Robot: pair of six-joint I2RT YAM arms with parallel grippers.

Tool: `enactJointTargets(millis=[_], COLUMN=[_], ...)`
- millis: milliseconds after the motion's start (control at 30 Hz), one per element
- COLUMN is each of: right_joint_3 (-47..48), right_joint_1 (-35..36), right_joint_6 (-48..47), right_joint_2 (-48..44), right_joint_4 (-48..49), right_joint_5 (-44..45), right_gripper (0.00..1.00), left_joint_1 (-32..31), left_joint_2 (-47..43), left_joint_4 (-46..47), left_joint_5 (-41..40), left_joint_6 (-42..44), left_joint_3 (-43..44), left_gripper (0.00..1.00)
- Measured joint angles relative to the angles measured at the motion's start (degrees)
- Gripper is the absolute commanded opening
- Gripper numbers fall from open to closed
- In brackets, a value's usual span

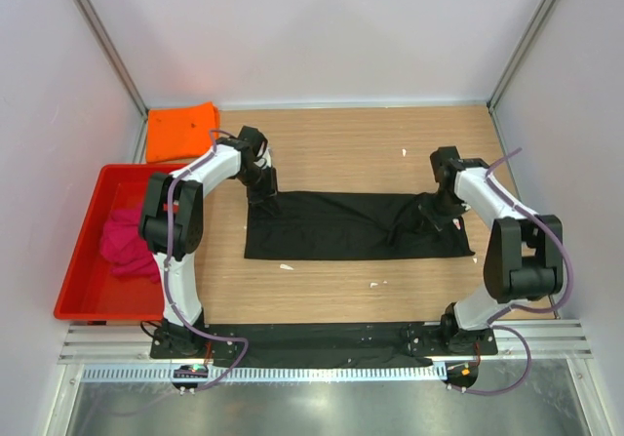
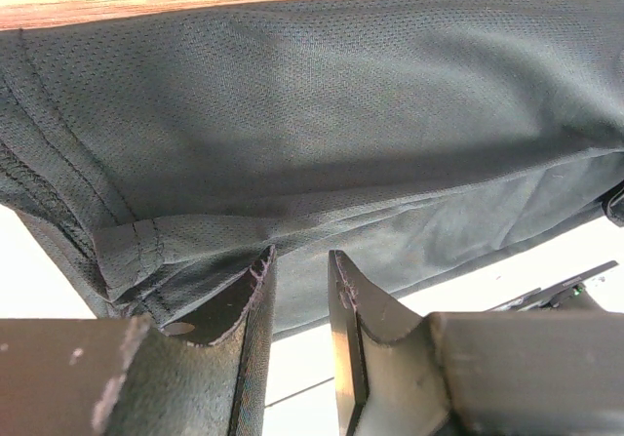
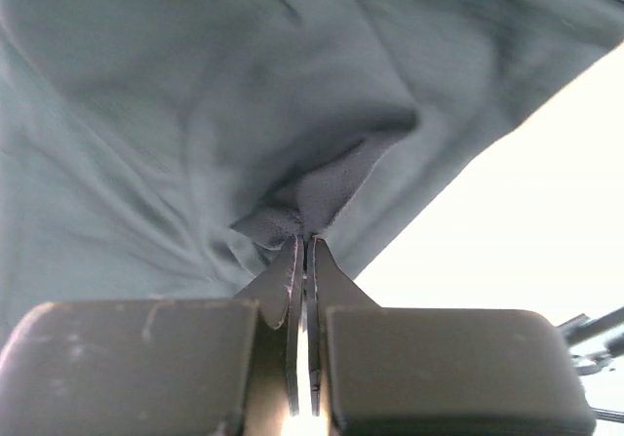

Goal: Fold and stack the t-shirts
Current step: Fold the tshirt

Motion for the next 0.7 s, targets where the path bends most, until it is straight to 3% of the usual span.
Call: enactJointTargets(millis=[100,133,167,233,333,467,700], right_joint_3=[-3.6,-4.8,-6.8,-9.8,-12.7,-10.6,1.1], right_joint_1=[0.0,0.0,0.0,0.0,-1.1,-7.6,-13.5], right_joint_6=[-0.3,-0.5,-0.8,-1.5,-4.4,-13.5,-30.1], right_joint_2=[-4.9,-6.3,-8.4,-11.5,-15.7,-17.0,-5.5], right_joint_4=[-1.4,-1.8,-2.0,-3.5,-6.1,-4.0,10.1], right_joint_5=[0.1,0.1,0.1,0.0,0.1,-0.3,-2.6], right_gripper=[0.05,0.12,0.29,0.4,0.67,0.69,0.57], left_joint_1=[0.0,0.1,0.1,0.2,0.3,0.5,1.0], left_joint_2=[0.0,0.0,0.0,0.0,0.0,0.0,0.0], left_joint_4=[0.0,0.0,0.0,-0.1,-0.2,-0.8,-2.6], left_joint_5=[0.0,0.0,0.0,0.0,-0.1,-0.5,-2.5], left_joint_6=[0.0,0.1,0.1,0.2,0.2,0.4,0.9], left_joint_3=[0.0,0.0,0.0,0.0,0.0,0.0,1.6], left_gripper=[0.29,0.29,0.29,0.29,0.29,0.29,0.31])
